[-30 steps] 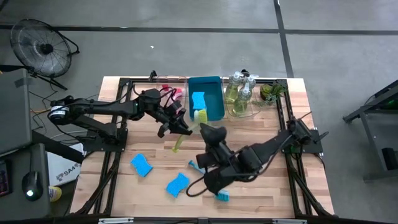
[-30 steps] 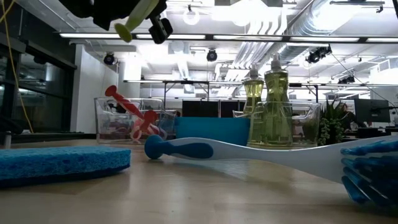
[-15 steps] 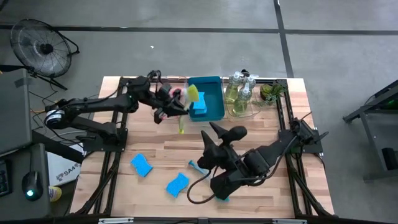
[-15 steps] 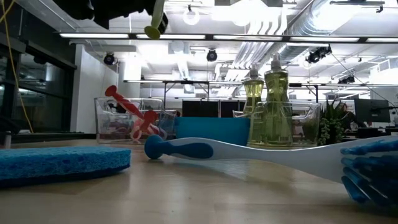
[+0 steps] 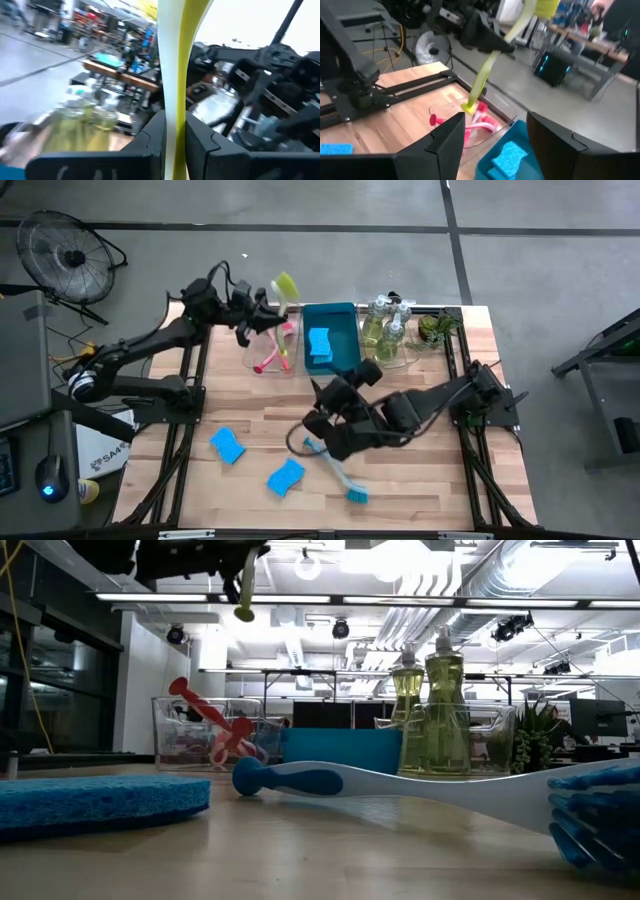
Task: Pick & Place Kitchen Sink Supplies
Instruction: Put the yellow dish brush into the left transparent bin
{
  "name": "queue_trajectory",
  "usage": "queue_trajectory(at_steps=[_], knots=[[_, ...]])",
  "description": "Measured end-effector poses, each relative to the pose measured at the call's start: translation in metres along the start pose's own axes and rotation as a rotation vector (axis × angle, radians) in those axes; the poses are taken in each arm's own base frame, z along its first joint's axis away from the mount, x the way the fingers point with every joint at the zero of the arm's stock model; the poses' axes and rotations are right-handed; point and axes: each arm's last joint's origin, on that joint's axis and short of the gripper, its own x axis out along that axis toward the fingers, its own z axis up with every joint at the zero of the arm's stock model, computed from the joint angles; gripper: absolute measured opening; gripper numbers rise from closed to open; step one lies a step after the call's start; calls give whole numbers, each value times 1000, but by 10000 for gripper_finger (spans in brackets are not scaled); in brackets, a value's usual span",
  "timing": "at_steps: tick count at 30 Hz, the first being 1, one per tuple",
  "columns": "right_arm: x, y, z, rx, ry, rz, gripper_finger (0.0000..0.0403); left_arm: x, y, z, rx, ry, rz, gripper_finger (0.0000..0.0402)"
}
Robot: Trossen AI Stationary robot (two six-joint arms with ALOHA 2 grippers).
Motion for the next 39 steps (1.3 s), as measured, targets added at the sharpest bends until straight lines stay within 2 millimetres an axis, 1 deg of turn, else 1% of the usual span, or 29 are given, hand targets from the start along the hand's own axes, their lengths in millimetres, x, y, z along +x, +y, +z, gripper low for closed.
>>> queue_trajectory(at_steps=[4,11,15,19,23,26,28,30,33,36,39], knots=[[19,-7,3,50,42,1,206,-12,14,4,-44,-8,90,35],[48,-18,6,78,125,33,206,-31,36,-2,-153,20,316,35],[57,-24,7,83,137,15,206,-39,43,-7,-232,30,425,36],[64,-29,6,65,152,-12,206,-41,45,-12,-270,63,464,48],[66,-35,1,53,186,-45,206,-41,46,-18,-293,110,469,33],[63,-42,-3,61,226,-75,206,-44,48,-29,-332,128,478,33],[56,-50,-5,72,259,-93,206,-46,49,-38,-370,153,465,33],[47,-59,-5,95,287,-107,206,-48,49,-47,-400,184,435,33],[31,-72,-6,123,326,-122,206,-52,49,-63,-467,257,442,37],[16,-82,-3,151,344,-105,206,-54,49,-65,-460,285,445,39],[3,-90,3,151,346,-57,206,-57,51,-62,-456,269,422,34]])
